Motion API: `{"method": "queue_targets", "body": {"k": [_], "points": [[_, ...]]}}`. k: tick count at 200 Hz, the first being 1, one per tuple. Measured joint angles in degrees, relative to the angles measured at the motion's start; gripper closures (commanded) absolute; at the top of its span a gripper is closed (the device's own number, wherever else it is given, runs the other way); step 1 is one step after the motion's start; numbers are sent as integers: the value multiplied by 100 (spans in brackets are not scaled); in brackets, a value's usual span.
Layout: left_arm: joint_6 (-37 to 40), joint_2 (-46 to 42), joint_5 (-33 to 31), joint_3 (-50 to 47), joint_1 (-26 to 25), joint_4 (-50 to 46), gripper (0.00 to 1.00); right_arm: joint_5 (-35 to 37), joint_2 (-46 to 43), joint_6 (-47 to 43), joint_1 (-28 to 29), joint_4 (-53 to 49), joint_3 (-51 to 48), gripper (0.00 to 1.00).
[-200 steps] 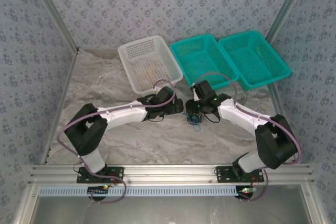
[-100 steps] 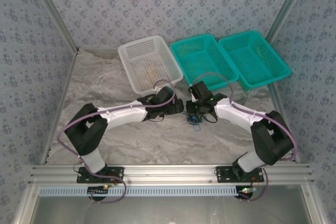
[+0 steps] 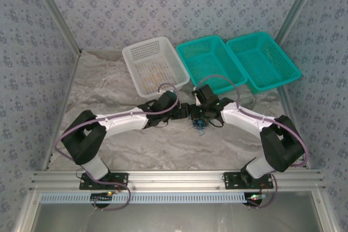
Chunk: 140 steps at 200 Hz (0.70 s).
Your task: Untangle the cables
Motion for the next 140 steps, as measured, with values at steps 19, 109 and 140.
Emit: {"method": "queue_targets", "body": {"k": [19, 109, 140], "points": [[136, -28, 278, -98, 70, 323, 1, -50, -136, 2, -2, 131, -2, 100], [452, -254, 415, -42, 160, 531, 1, -1032, -852, 492, -433, 798, -439, 100], [385, -433, 343, -59, 162, 595, 0, -1532, -1027, 809, -614, 1283, -634, 100]]}}
